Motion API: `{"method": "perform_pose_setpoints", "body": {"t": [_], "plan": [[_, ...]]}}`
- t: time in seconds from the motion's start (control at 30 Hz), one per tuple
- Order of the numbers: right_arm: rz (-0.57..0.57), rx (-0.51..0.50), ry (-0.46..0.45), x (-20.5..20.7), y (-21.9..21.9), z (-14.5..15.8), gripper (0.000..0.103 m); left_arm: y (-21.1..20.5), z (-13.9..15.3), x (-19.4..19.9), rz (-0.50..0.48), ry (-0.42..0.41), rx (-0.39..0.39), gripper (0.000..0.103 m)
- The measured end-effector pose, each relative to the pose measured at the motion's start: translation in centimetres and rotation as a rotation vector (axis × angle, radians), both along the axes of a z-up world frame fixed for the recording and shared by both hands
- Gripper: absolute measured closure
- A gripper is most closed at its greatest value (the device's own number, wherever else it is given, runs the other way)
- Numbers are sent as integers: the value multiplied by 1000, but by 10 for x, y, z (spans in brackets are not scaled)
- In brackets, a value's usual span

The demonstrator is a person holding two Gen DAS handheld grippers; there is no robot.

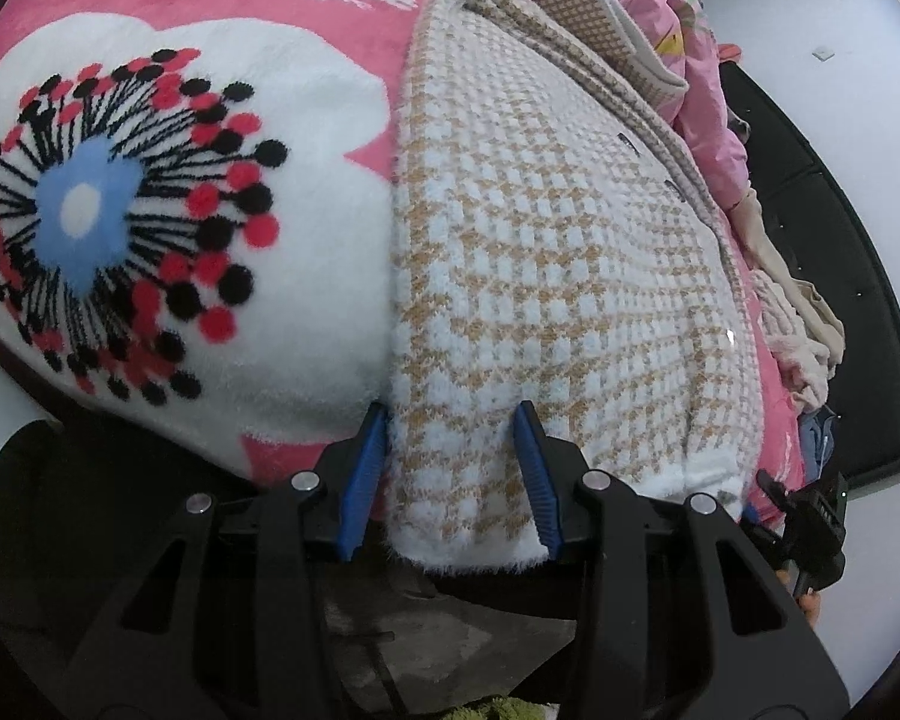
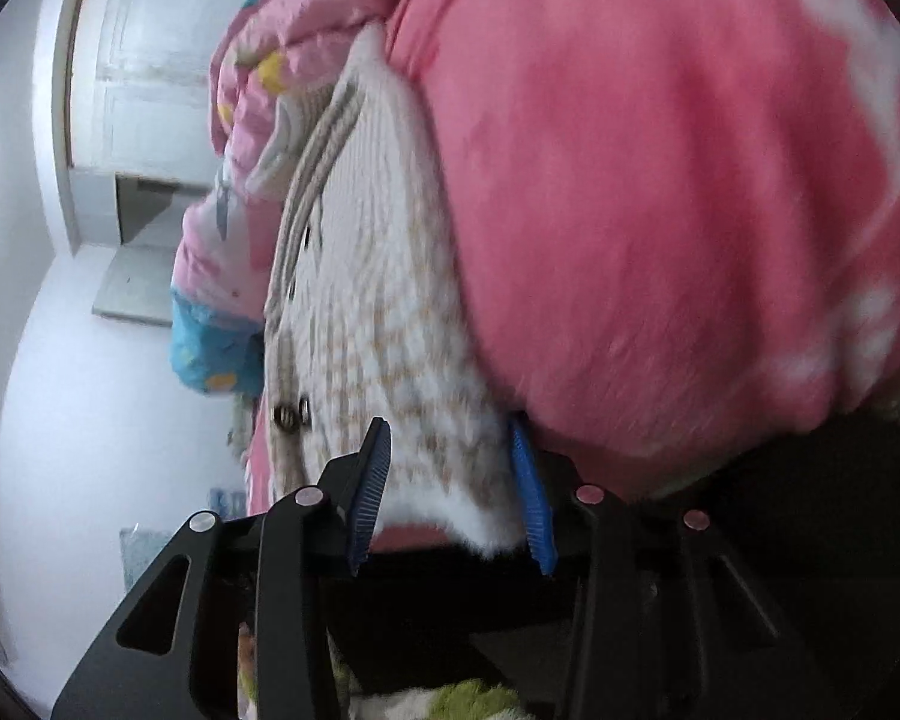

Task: Fold large clothes
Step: 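Grasp the hem with both tools and lift it toward the collar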

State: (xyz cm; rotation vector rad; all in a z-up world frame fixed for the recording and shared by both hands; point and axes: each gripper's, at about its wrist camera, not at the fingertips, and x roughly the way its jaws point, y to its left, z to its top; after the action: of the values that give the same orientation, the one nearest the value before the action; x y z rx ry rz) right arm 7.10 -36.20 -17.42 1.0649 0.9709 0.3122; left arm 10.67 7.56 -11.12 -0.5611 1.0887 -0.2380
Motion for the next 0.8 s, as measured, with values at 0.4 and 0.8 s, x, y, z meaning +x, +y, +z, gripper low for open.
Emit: {"method": "perform_pose_setpoints", "body": {"t": [0.4, 0.8], "plan": [[34, -425, -260, -16, 26, 134, 95, -12, 107, -35, -25, -299, 282, 96], [14, -246, 19, -19, -2, 27, 95, 0, 13, -15, -64, 3, 225, 93]]}}
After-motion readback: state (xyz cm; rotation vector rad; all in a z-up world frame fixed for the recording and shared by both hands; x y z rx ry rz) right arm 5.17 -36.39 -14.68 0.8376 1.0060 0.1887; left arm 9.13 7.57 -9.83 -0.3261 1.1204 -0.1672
